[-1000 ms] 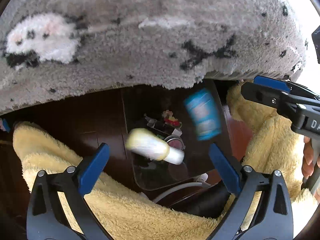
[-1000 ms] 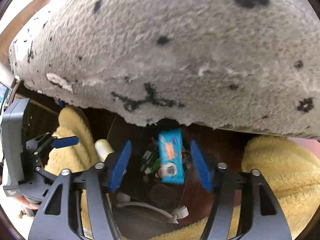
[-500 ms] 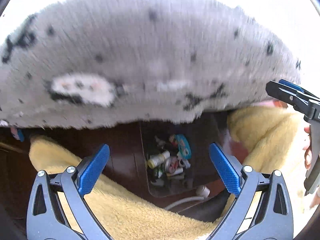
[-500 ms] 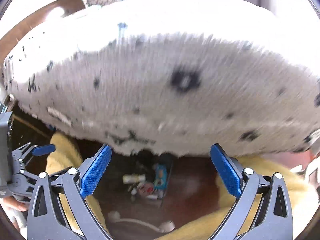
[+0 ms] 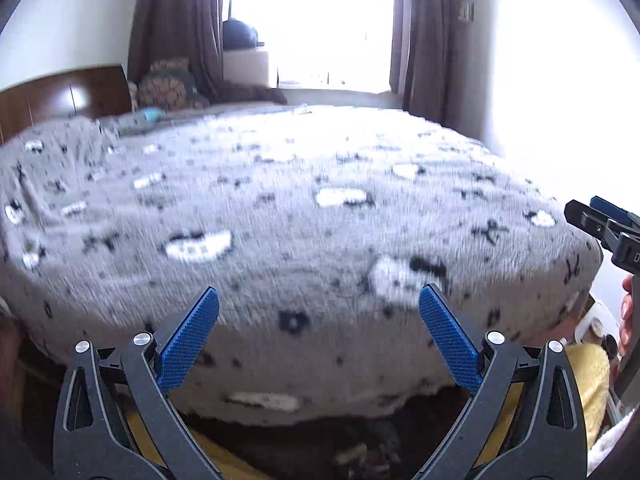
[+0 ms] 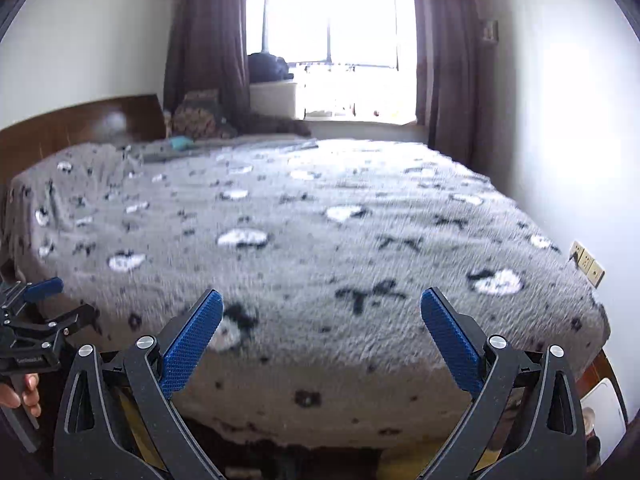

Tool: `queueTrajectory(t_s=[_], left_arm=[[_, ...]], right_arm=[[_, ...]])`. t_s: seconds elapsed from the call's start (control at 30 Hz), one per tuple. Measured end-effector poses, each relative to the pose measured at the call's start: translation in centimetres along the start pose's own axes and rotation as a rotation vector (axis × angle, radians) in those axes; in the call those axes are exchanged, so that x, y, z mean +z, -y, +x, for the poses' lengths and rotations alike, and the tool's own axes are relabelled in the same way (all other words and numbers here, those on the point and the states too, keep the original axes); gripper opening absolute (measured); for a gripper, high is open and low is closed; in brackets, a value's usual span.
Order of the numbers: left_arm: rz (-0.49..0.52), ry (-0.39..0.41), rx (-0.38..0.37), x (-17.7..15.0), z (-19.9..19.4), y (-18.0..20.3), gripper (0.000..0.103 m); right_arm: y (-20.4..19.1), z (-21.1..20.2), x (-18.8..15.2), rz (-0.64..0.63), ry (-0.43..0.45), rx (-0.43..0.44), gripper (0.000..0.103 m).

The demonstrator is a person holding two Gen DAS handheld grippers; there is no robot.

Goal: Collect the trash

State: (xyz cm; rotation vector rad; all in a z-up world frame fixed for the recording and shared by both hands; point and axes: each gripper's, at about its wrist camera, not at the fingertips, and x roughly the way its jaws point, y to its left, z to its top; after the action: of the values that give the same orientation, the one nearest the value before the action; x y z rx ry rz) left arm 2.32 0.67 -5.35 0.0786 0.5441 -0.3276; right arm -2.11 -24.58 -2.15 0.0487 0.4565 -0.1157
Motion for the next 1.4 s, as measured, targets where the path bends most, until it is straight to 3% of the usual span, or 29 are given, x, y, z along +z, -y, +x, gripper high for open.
queueTrajectory(t_s=[0.33,0.53,0.67,0.97,1.4], left_arm=[[-0.024,0.183,-0.029,7.2,-4.3,0.3,0.095],[-0.026,0.221,-0.032,8.6,-5.4,0.8,0.095],[-0.019,0.212,0.016,7.8,-5.3,0.8,0.095],[-0.065,0.168,0.027,6.3,-4.2,0.3,0.095],[-0.043,0.151,0.084,5.6,-4.0,0.3,0.095]], right_arm=[[1.0,-4.4,5.6,0.057,0.182,-0.025,0.1],[0.4,-5.1,6.1,0.058,0.199,-0.045,0.1],[-0.2,-4.9,5.5,0.063,0.174,-0.063,0.1],[-1.5,-4.4,4.4,0.048,0.161,-0.143,0.1],[-1.3,-3.6,3.6,0.065,0.143,-0.13,0.1]])
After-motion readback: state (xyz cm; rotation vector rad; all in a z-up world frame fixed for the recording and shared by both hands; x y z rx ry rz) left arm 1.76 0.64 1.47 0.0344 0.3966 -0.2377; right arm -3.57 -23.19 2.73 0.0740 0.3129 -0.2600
